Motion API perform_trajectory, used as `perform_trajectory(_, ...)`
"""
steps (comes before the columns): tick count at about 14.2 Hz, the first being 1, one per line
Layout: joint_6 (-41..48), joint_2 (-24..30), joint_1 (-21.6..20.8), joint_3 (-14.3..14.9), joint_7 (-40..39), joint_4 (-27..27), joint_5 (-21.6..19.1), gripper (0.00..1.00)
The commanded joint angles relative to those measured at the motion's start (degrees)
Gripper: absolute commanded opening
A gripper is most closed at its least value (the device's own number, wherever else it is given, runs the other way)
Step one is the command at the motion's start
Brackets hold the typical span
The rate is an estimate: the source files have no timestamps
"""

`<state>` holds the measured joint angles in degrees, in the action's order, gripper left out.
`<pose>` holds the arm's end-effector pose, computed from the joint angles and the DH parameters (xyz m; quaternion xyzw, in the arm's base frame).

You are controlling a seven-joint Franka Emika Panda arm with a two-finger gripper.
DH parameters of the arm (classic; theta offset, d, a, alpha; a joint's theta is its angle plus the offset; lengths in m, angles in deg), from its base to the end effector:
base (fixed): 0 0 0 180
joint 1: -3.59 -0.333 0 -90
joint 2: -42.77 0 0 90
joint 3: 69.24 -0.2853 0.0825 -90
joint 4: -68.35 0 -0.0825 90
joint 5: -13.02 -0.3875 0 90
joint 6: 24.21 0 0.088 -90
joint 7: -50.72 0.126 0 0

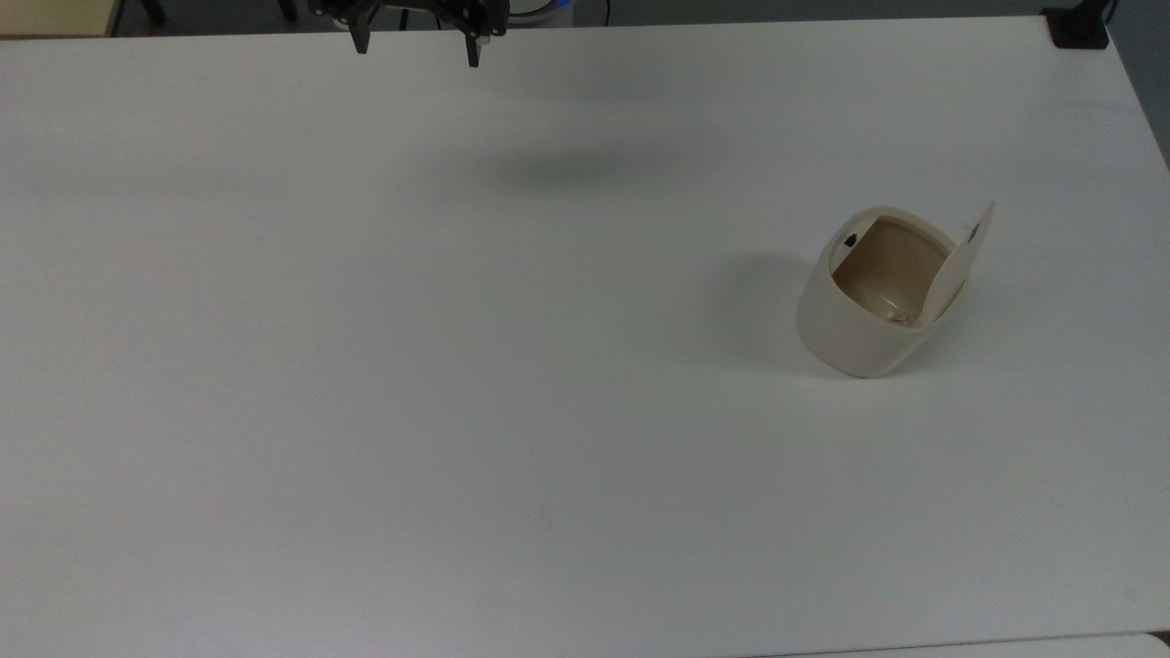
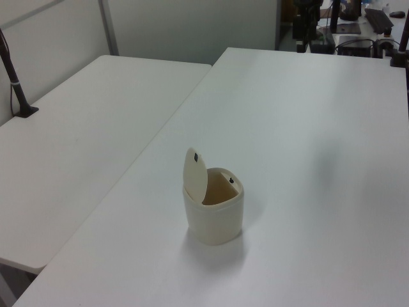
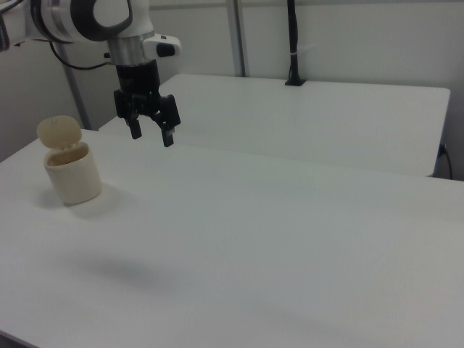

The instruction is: Open the trash bin

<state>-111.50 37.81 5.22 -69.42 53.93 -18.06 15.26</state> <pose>0.5747 -0.0197 0.5515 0.9983 -0.0409 -0.0353 0.0200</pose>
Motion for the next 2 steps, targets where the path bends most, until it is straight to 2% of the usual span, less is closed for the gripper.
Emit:
perform_trajectory(1,-2.01,1.01,-0.84,1.33,1.01,-1.57,2.25,1.0)
perform_trajectory(2,-2.01,1.01,-0.93,1.41,1.18,-1.57,2.95,1.0)
